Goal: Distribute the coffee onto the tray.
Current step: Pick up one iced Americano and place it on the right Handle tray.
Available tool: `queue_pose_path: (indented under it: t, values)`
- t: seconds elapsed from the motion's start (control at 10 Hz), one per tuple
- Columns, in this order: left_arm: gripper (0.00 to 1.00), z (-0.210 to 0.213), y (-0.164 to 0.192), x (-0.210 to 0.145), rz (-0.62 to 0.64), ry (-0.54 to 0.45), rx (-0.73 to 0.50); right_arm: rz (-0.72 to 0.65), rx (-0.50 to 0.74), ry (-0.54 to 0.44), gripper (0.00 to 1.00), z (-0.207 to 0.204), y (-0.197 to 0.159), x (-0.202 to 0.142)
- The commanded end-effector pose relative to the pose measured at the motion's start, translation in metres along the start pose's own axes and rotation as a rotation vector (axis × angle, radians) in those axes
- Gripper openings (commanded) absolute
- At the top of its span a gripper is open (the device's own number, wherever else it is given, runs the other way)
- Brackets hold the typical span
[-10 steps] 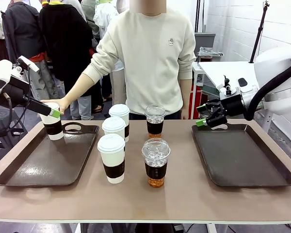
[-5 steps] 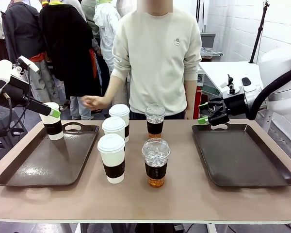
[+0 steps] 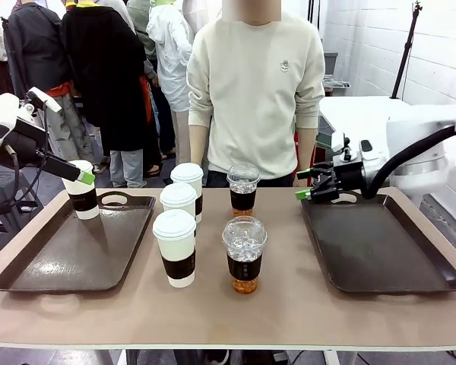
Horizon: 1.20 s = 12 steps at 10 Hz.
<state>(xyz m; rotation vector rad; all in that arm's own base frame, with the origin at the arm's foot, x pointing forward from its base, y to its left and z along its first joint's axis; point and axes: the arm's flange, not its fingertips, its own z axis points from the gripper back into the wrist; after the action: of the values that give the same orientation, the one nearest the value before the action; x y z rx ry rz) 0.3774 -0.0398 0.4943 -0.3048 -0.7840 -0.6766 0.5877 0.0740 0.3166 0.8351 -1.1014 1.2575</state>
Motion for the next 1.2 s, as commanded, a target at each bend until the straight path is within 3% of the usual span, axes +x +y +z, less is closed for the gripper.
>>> queue_pose_path:
  t: [0.0, 0.5, 0.6, 1.1]
  values:
    - [1.00, 0.000, 0.001, -0.001, 0.003, 0.000, -0.007, -0.015, 0.013, -0.018, 1.00, -0.015, -0.026, 0.004]
    - [1.00, 0.000, 0.001, -0.001, 0.003, 0.000, -0.007, -0.073, 0.044, 0.016, 1.00, -0.038, -0.045, 0.008]
    - [1.00, 0.000, 0.001, -0.001, 0.003, 0.000, -0.007, -0.014, 0.027, -0.024, 1.00, -0.032, -0.039, 0.000]
    - [1.00, 0.000, 0.001, -0.001, 0.003, 0.000, -0.007, -0.001, 0.028, -0.021, 1.00, -0.031, -0.043, -0.006]
